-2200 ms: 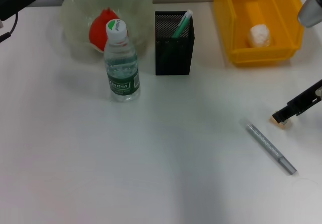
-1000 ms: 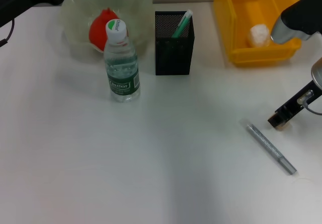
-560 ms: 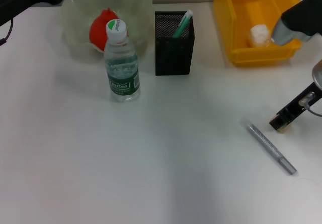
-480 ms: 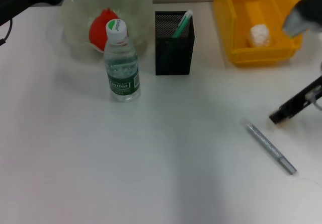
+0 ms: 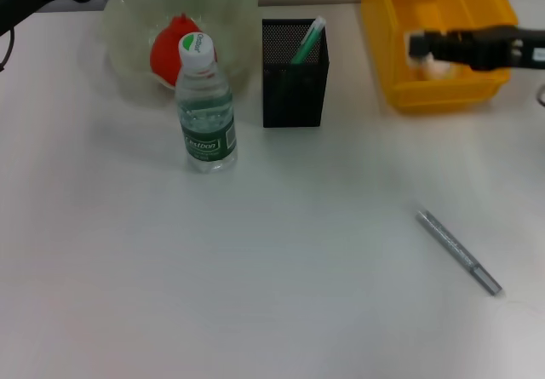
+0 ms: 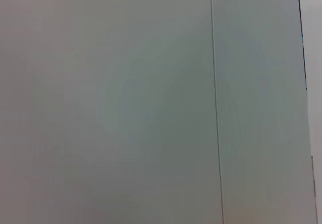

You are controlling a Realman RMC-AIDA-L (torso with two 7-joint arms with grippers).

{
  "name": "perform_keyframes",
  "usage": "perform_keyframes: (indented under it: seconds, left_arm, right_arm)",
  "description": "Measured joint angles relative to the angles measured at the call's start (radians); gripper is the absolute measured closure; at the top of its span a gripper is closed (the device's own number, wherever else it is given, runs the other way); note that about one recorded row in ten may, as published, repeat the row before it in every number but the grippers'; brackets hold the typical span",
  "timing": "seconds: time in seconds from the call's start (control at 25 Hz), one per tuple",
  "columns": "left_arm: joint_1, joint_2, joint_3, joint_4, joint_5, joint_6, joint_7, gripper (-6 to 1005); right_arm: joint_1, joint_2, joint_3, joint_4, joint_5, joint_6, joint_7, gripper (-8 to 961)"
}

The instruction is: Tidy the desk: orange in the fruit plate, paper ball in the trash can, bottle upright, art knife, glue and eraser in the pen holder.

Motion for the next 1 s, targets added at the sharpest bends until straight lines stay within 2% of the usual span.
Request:
perform_keyframes:
  seconds: [0.08,0.12,0.16,0.24,0.28,0.32,0.36,0.52,0.64,1.0]
  left_arm:
    - [0.0,0.0,-0.001,-0.001,0.0,-0.002,0.006,301]
    - [0.0,-0.001,-0.001,-0.003,0.0,-0.002,0.008,301]
    - [0.0,-0.001,-0.003,-0.005,-0.001,-0.003,0.01,301]
    - [0.0,-0.001,-0.009,-0.012,-0.001,-0.003,0.014,302]
    - [0.001,-0.001,-0.012,-0.015,-0.001,-0.002,0.017,302]
    - [0.005,-0.002,-0.018,-0.017,-0.002,0.0,0.02,302]
    - [0.005,-0.002,-0.018,-0.017,-0.002,0.0,0.02,302]
    - [0.015,-0.003,-0.022,-0.019,-0.005,0.001,0.021,302]
    - [0.028,-0.003,-0.022,-0.019,-0.02,0.002,0.021,302]
    - [0.039,-0.001,-0.023,-0.019,-0.03,0.004,0.021,302]
  right_arm:
    - [0.016,0.022,-0.004,0.043,0.039,0.083,-0.089,674]
    - [0.044,0.054,-0.007,0.059,0.049,0.17,-0.17,671]
    - [0.044,0.054,-0.007,0.059,0.049,0.17,-0.17,667]
    - [0.083,0.074,-0.03,0.082,0.051,0.245,-0.223,659]
    - [0.107,0.077,-0.052,0.106,0.053,0.284,-0.241,656]
    - [0.162,0.076,-0.108,0.163,0.056,0.358,-0.258,652]
    - [0.162,0.076,-0.108,0.163,0.056,0.358,-0.258,648]
    - [0.225,0.076,-0.221,0.214,0.057,0.492,-0.264,633]
    - [0.239,0.078,-0.289,0.22,0.059,0.545,-0.258,622]
    - [0.242,0.082,-0.313,0.219,0.06,0.542,-0.255,588]
